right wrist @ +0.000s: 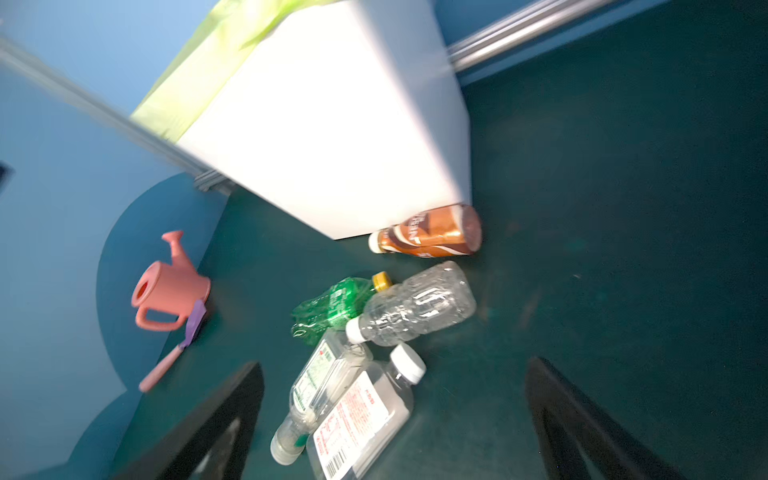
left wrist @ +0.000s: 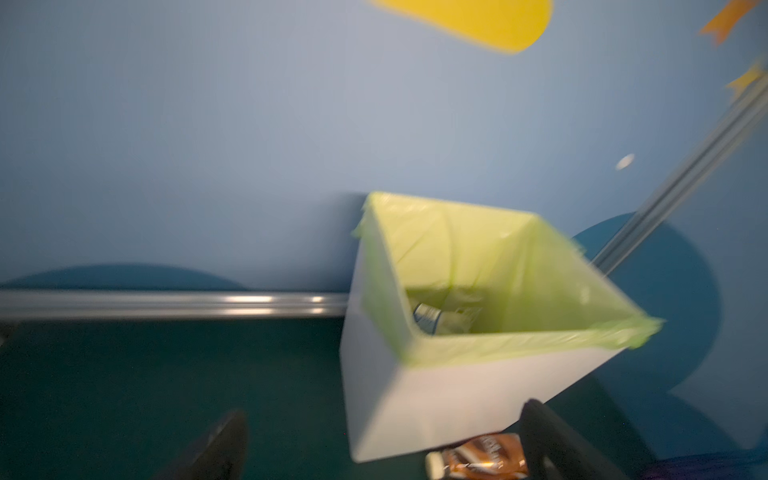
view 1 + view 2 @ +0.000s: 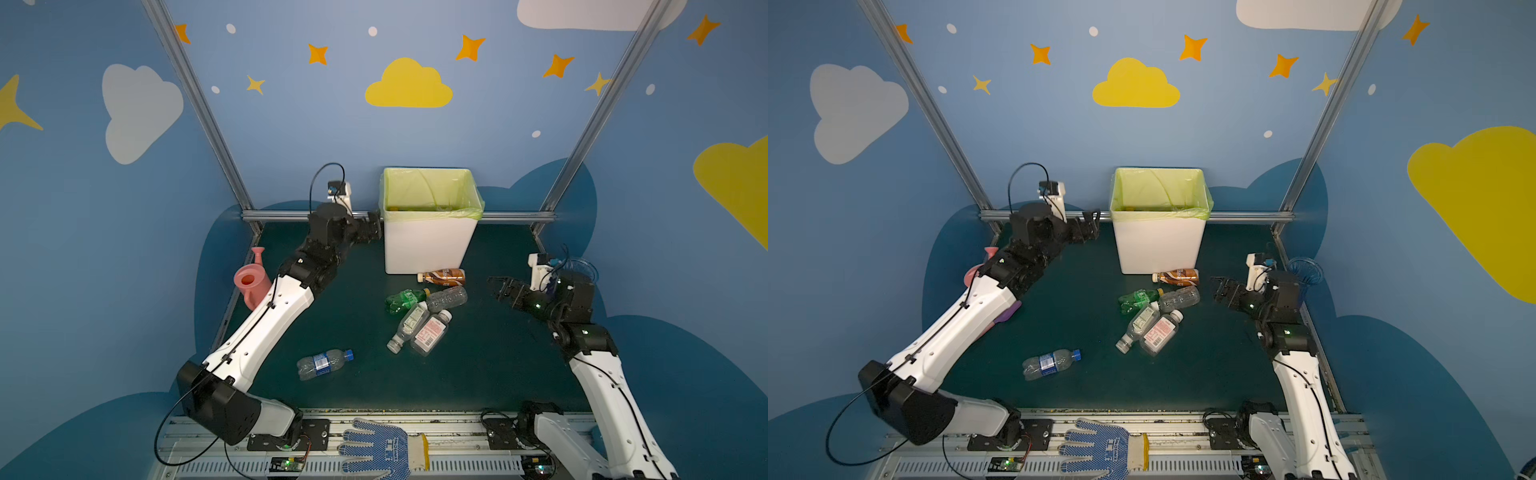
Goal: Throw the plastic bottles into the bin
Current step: 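Withdraw the left gripper while the right gripper reaches toward the table bottles, then reach the right gripper to the other blue-capped water bottle and grasp it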
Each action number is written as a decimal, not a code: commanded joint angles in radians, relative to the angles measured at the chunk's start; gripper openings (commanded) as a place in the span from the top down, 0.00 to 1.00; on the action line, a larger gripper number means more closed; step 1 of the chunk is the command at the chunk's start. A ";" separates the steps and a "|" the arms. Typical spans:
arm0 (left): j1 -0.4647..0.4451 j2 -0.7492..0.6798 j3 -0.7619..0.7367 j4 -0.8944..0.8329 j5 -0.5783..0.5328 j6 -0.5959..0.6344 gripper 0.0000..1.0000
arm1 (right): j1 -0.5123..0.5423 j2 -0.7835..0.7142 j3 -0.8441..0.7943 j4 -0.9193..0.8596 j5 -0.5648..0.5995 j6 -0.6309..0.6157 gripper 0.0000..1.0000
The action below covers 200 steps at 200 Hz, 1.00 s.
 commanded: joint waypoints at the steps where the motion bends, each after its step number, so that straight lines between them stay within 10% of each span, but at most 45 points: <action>1: 0.072 -0.207 -0.126 0.044 -0.054 -0.043 0.00 | 0.171 0.060 0.012 0.139 0.079 -0.060 0.03; 48: 0.189 -0.388 -0.293 -0.159 0.020 0.027 0.00 | 0.623 0.381 0.208 0.136 0.291 -0.241 0.03; 91: 0.189 -0.392 -0.304 -0.474 -0.009 0.049 0.00 | 0.671 0.514 0.290 0.173 0.186 -0.254 0.03; 200: 0.390 -0.493 -0.422 -0.284 -0.007 -0.123 0.00 | 1.099 1.077 0.825 -0.136 0.128 -0.588 0.04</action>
